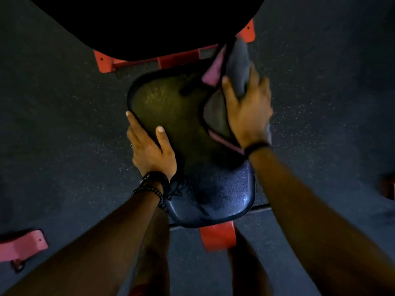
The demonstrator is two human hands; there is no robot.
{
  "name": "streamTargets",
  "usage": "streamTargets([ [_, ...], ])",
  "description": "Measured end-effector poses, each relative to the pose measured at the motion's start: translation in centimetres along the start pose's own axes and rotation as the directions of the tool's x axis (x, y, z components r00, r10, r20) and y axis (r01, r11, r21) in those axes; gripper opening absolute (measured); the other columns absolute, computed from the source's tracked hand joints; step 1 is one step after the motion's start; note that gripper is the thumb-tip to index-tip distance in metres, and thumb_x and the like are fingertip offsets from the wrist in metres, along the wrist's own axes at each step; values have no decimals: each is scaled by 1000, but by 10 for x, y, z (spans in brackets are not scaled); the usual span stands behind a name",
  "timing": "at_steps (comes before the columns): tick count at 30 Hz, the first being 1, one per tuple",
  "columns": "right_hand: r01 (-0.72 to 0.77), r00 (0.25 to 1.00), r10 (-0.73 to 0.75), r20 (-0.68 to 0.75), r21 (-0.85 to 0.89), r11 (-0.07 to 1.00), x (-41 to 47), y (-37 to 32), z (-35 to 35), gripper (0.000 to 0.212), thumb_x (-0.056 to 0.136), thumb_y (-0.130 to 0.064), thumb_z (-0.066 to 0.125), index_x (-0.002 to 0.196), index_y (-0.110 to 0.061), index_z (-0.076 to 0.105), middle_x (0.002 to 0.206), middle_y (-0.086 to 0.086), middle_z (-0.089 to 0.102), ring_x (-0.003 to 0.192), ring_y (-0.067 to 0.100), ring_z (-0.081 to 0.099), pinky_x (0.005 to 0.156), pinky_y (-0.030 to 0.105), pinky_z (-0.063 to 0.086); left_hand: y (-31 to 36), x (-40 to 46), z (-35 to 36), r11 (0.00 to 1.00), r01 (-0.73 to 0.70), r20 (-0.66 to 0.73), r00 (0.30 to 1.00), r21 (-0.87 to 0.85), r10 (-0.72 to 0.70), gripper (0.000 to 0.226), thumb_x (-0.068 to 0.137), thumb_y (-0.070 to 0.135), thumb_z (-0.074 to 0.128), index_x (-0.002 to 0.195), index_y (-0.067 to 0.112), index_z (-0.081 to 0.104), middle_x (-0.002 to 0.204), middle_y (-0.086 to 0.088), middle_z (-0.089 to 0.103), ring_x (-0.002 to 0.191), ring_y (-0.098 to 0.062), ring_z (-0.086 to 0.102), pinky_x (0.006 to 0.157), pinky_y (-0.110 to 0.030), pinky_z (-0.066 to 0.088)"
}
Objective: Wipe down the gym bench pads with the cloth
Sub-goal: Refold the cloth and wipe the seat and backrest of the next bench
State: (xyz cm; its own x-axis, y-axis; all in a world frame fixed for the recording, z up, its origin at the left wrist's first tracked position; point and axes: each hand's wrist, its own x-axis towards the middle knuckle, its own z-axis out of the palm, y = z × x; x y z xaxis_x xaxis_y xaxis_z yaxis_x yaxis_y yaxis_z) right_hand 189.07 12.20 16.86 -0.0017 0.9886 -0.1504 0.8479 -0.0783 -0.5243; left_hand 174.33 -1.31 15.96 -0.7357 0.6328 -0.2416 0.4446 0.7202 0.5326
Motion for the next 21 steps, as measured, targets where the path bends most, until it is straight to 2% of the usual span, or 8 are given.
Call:
streamTargets([
  [3, 54, 998, -56, -18, -60, 997, 17, -9, 5, 74, 91, -67, 42, 149, -21, 39, 138, 16, 48, 122, 34, 48, 94, 53, 46, -1, -1, 0, 1000, 3, -7, 1000, -1, -3, 68, 101, 45, 36, 157, 16, 10, 148, -12, 37, 115, -36, 56, 83, -51, 48],
  [6, 102, 994, -96, 55, -106, 989, -82, 27, -14, 71, 92, -63, 52, 148, -22, 38, 150, 18, 36, 131, 36, 39, 102, 55, 42, 0, -5, -2, 1000, -2, -4, 1000, -1, 2, 68, 101, 47, 34, 157, 16, 10, 148, -12, 38, 113, -37, 56, 83, -53, 49],
  [9, 34, 985, -23, 172, -58, 998, -174, 60, -33, 71, 88, -64, 54, 146, -25, 36, 152, 16, 32, 135, 34, 35, 98, 59, 45, 1, -4, -1, 1000, -1, -8, 1000, -7, 1, 69, 101, 48, 33, 156, 15, 11, 147, -12, 38, 113, -37, 56, 82, -53, 49],
  [11, 36, 983, -32, 182, -18, 999, -159, 60, -32, 69, 89, -63, 53, 144, -24, 40, 148, 15, 35, 131, 34, 39, 96, 58, 47, 0, -3, 0, 1000, -14, -24, 1000, -5, 14, 68, 101, 47, 34, 157, 14, 11, 147, -12, 39, 113, -37, 56, 81, -51, 48],
  [12, 53, 989, -50, 141, -16, 998, -135, 50, -27, 67, 90, -61, 53, 143, -22, 43, 146, 16, 38, 128, 35, 42, 96, 57, 46, 0, -1, 1, 1000, -17, -33, 999, 1, 17, 67, 101, 46, 34, 157, 14, 12, 146, -12, 39, 113, -36, 56, 81, -51, 48],
  [15, 80, 997, -77, 23, -130, 988, -55, 17, -7, 65, 91, -61, 50, 143, -22, 45, 143, 20, 42, 125, 38, 45, 97, 56, 44, -1, -4, 3, 1000, -20, -35, 999, 5, 20, 67, 102, 46, 34, 157, 14, 12, 146, -12, 40, 114, -36, 56, 82, -51, 47],
  [17, 82, 996, -85, -12, -182, 980, -36, 8, -1, 66, 92, -64, 47, 144, -24, 44, 148, 18, 39, 129, 38, 42, 98, 57, 42, -1, -4, 4, 1000, -26, -38, 999, 17, 27, 67, 102, 45, 34, 157, 14, 12, 146, -12, 40, 115, -36, 55, 82, -51, 47],
  [21, 267, 960, -230, 162, -266, 926, -128, 43, -22, 73, 90, -67, 49, 150, -29, 31, 158, 16, 27, 143, 39, 26, 103, 57, 39, 0, -6, 2, 1000, -10, -29, 1000, 26, 11, 68, 101, 48, 32, 157, 16, 11, 147, -11, 39, 115, -37, 55, 82, -53, 47],
])
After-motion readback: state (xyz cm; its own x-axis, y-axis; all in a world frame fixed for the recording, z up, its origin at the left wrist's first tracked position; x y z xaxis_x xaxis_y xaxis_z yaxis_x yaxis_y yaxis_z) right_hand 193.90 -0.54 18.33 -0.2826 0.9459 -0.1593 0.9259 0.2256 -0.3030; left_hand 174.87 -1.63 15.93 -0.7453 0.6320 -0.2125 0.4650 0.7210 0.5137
